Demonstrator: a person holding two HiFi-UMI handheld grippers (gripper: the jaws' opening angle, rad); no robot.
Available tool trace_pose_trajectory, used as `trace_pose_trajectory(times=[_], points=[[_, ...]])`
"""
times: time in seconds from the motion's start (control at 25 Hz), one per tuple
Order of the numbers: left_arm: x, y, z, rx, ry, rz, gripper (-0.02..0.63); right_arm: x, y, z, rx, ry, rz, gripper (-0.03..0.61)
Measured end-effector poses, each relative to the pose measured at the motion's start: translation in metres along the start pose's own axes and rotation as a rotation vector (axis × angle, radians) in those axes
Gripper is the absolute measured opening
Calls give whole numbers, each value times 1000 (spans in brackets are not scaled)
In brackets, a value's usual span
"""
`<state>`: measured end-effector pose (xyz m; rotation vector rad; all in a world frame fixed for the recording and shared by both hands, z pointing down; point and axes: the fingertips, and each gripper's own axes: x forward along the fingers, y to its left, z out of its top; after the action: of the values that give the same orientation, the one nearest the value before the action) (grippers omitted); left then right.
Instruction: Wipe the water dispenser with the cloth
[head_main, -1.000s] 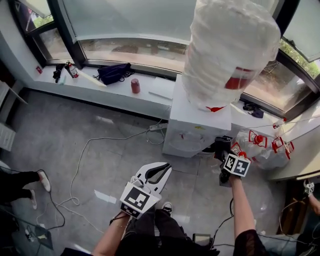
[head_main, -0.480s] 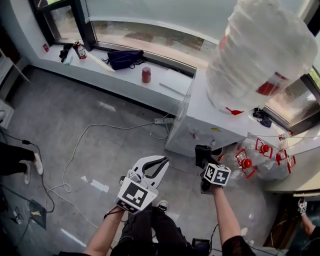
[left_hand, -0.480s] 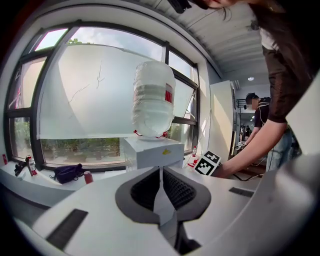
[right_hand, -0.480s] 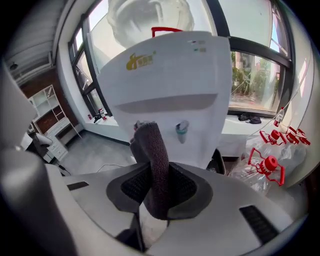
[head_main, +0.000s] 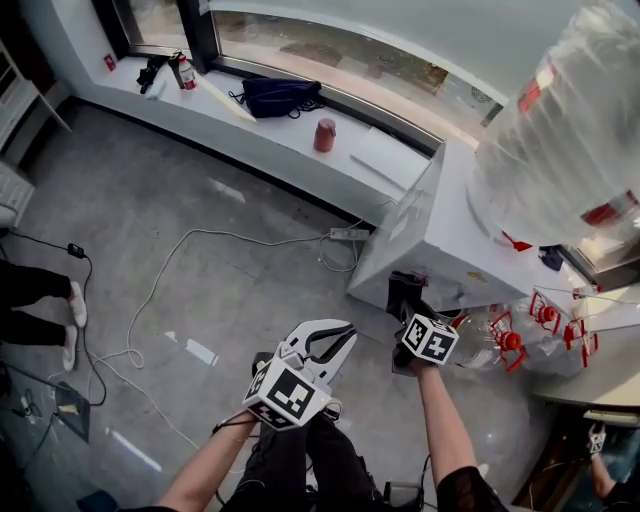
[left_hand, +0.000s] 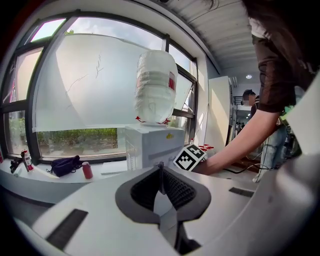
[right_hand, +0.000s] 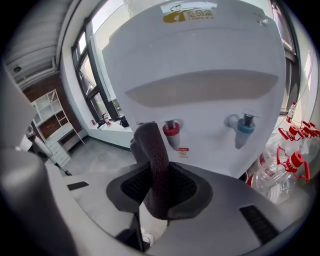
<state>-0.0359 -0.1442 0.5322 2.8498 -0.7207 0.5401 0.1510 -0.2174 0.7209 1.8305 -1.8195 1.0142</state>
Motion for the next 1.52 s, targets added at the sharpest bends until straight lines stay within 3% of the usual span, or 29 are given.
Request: trace_pose_trajectory(times=[0.2, 0.4, 0.84, 1.08, 1.28, 1.52], points=[[-3, 11, -10, -21, 16, -6, 20, 17, 8, 17, 71, -23, -52, 104], [-2, 16, -20, -19, 27, -15, 20, 27, -17, 12, 160, -33, -92, 104], [34, 3, -42, -38, -1, -30, 20, 28, -67, -1, 108, -39, -138, 104], [54, -13, -40, -37, -22, -44, 20, 3, -126, 6, 245, -93, -222, 103], [62, -25, -34, -45, -28, -54, 20, -14, -144, 1, 192, -64, -237, 104], [59, -36, -31, -23, -18, -65, 20, -33, -170, -7, 239, -77, -299, 104]])
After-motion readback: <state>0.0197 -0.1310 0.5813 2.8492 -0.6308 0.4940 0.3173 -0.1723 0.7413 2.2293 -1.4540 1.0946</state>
